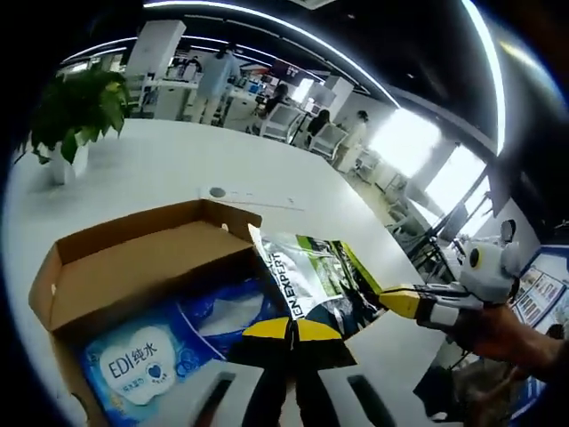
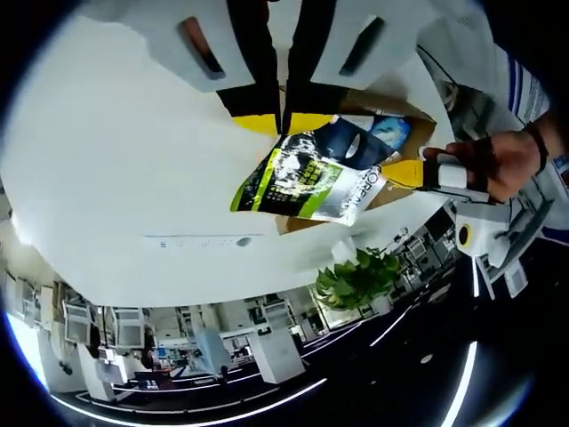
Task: Operate the shoe box by opening the lid, removing the specified soft item, and placing it in the target area until the item is outside and the box remains undamaged.
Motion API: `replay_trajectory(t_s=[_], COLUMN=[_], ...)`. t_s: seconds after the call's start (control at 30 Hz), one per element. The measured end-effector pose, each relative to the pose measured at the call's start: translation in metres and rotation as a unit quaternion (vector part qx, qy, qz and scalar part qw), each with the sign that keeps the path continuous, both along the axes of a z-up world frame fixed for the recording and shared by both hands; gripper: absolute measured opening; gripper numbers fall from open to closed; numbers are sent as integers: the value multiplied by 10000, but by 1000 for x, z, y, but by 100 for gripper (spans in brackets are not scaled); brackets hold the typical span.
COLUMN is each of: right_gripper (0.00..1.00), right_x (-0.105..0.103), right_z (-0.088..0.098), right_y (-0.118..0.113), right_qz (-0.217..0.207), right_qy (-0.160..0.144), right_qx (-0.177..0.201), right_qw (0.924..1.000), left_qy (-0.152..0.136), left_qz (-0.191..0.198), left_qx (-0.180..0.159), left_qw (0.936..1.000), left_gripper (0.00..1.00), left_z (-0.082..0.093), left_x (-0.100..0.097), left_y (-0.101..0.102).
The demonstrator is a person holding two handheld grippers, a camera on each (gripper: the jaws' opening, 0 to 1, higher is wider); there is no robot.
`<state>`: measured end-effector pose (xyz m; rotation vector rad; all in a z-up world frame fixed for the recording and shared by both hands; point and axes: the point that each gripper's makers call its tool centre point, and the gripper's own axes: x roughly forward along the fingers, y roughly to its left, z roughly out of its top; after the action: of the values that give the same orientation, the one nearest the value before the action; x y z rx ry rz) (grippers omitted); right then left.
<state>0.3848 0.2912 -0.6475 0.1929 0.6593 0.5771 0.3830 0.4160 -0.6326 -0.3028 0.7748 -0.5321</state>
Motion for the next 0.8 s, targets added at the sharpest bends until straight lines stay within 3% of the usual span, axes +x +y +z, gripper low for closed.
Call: replay_trajectory(t_s=[0.4, 0.8], right_gripper=[0, 0], right_x=[-13, -19], right_z=[-9, -19], right_y=[-67, -117], right_qz=[-481, -822], right_qy=[86, 177], right_qx=[7, 38], right_qw=[9988, 9965], left_qy=[63, 149], left_qz=[-592, -942], left_qx=[48, 111], left_qw=[9982, 9954], left_gripper=[0, 0], left_z=[-7, -17], left_x=[1, 2], left_y=[-71, -120])
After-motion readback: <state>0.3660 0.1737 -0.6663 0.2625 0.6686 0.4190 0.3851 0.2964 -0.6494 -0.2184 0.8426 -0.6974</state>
